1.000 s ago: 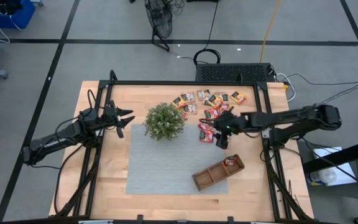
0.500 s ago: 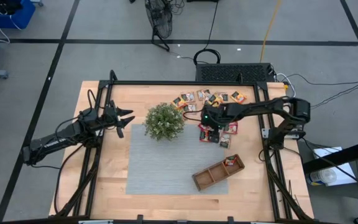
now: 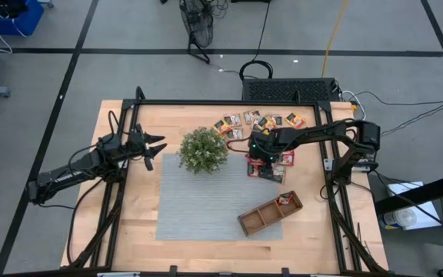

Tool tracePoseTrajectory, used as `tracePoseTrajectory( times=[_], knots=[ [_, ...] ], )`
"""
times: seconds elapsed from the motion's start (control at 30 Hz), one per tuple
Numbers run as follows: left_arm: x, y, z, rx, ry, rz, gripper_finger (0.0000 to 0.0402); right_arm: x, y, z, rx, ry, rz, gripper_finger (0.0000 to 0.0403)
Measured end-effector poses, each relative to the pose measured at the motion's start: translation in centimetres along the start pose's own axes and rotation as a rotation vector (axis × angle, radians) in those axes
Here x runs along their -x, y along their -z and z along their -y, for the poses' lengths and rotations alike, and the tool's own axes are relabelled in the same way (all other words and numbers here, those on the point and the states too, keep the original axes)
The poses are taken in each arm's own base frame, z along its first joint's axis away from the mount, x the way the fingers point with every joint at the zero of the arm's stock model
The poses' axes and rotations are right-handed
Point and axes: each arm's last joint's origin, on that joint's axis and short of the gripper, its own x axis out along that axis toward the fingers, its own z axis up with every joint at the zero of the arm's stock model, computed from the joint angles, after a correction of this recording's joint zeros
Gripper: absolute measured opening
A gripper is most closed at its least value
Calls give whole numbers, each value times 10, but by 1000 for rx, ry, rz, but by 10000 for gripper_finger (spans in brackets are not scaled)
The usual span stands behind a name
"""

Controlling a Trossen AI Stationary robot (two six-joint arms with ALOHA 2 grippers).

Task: Pick & Place Tea
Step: Put the strawberry tea sachet into the brown organizer

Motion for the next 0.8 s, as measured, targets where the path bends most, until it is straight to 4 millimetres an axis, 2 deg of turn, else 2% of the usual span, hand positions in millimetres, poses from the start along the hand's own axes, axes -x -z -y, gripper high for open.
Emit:
tracePoseTrajectory(
  times=[0.37, 0.8],
  knots=[
    [0, 0, 0, 0, 0, 0, 148, 0, 2, 0, 5, -1, -23, 248],
    [0, 0, 0, 0, 0, 0, 147, 0, 4, -2, 5, -53, -37, 155]
  ],
)
